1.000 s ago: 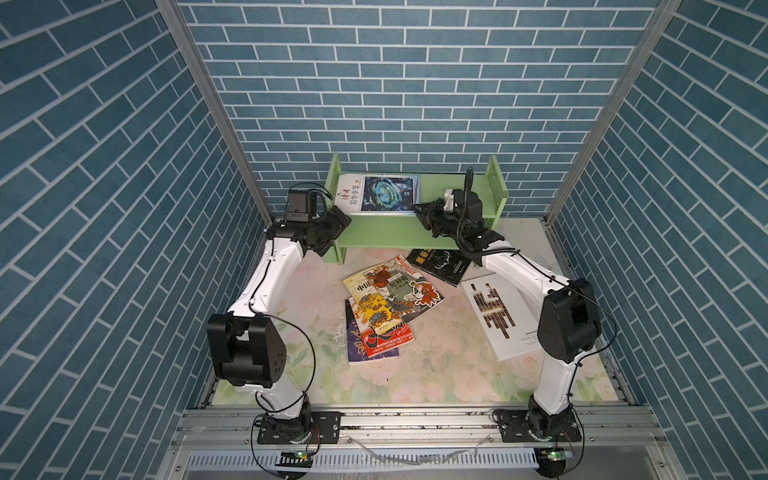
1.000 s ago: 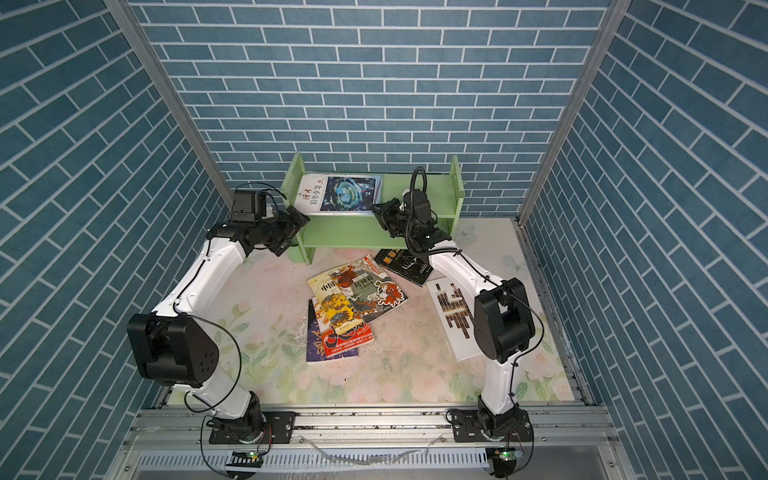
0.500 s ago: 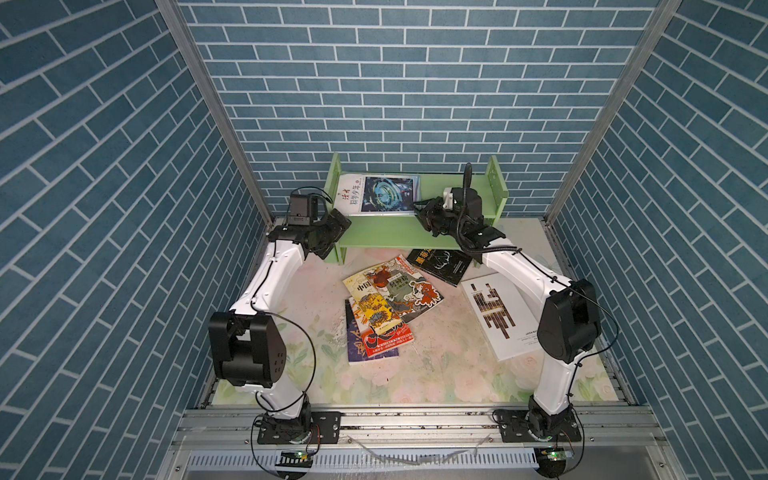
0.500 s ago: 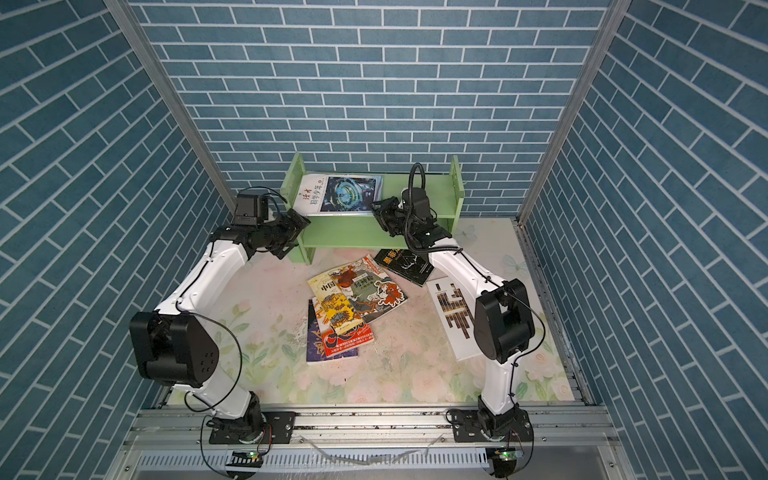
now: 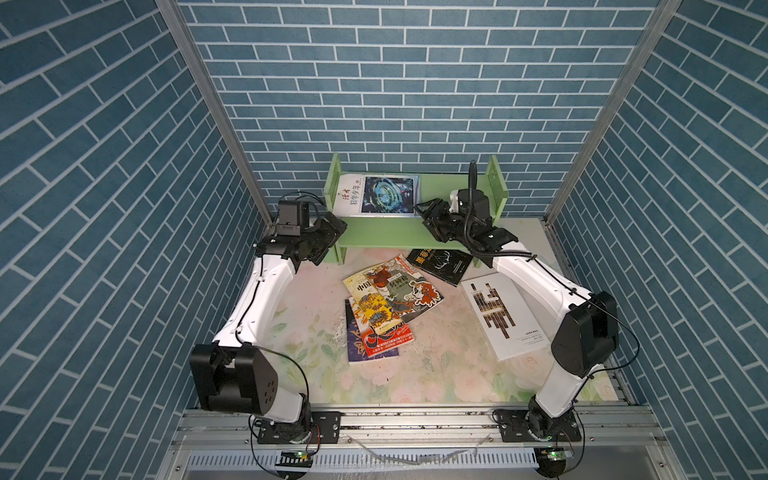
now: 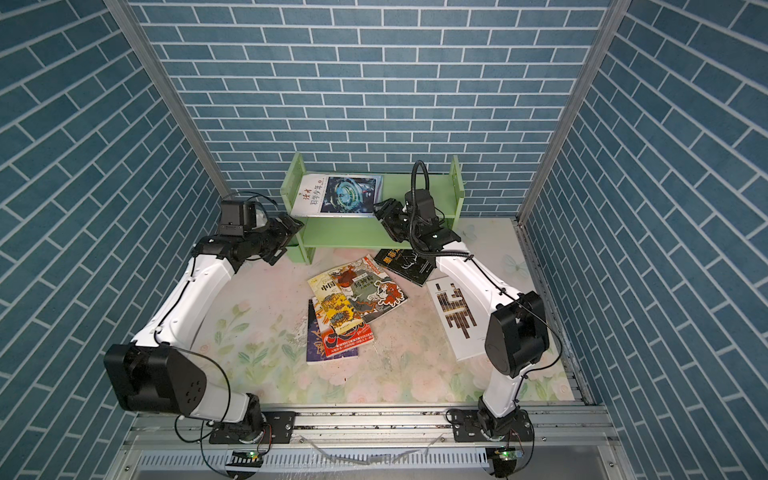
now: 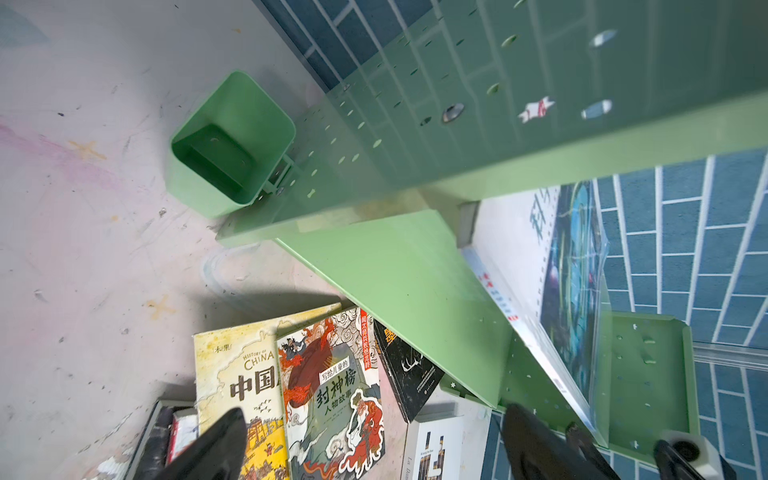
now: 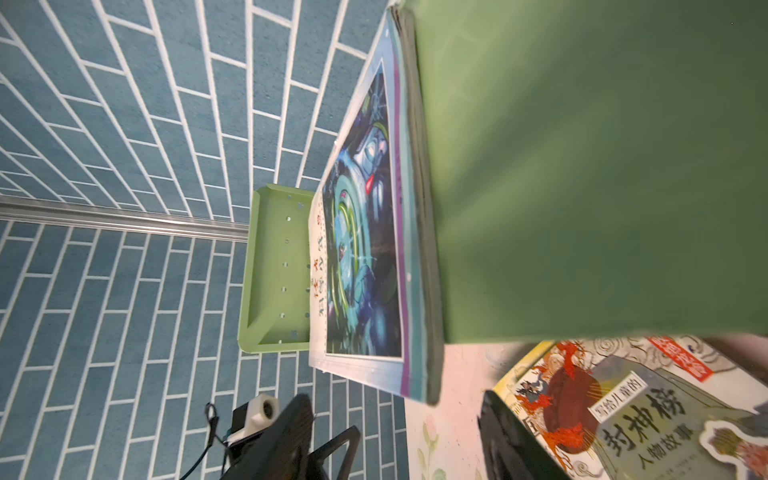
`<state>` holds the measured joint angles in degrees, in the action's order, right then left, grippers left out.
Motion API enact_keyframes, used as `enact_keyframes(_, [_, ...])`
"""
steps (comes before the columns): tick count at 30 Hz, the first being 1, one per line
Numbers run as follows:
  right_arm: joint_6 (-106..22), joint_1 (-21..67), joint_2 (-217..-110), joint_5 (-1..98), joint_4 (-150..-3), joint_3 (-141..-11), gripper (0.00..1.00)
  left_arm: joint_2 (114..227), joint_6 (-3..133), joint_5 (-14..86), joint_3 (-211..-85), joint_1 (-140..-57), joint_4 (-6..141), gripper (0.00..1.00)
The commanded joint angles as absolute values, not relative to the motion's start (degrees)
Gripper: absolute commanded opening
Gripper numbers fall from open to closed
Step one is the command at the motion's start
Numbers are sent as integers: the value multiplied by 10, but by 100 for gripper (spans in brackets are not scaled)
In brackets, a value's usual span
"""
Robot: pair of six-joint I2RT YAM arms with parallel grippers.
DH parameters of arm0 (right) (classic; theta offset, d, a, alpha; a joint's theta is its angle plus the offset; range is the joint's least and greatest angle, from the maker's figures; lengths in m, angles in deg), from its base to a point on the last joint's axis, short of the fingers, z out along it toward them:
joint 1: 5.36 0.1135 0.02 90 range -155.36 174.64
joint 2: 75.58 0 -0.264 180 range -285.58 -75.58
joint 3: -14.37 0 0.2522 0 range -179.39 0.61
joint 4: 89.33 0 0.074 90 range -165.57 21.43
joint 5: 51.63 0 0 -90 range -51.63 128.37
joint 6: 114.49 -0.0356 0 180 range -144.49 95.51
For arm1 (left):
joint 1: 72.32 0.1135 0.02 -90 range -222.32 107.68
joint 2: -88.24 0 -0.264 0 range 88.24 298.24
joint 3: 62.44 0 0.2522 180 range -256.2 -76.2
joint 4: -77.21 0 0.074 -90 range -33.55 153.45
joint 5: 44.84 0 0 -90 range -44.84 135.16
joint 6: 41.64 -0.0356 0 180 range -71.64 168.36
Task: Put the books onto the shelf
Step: 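Release the magazine with the right gripper and lower both grippers toward the picture books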
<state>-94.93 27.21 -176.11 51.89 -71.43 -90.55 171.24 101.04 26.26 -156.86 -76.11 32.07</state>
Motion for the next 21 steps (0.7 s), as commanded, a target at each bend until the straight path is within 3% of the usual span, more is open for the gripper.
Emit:
enact_keyframes(1, [-928,273,-1739,500,-681,-893,65,1679,1000,254,-1547,-742,296,98])
enact_keyframes(11, [-797,274,-1655,458,-539,-849,61,1604,984,220,-1472,-728,234,100])
enact_keyframes(21, [-765,283,-1549,463,-530,-631,57,1522,988,90,-1276,-760,319,97])
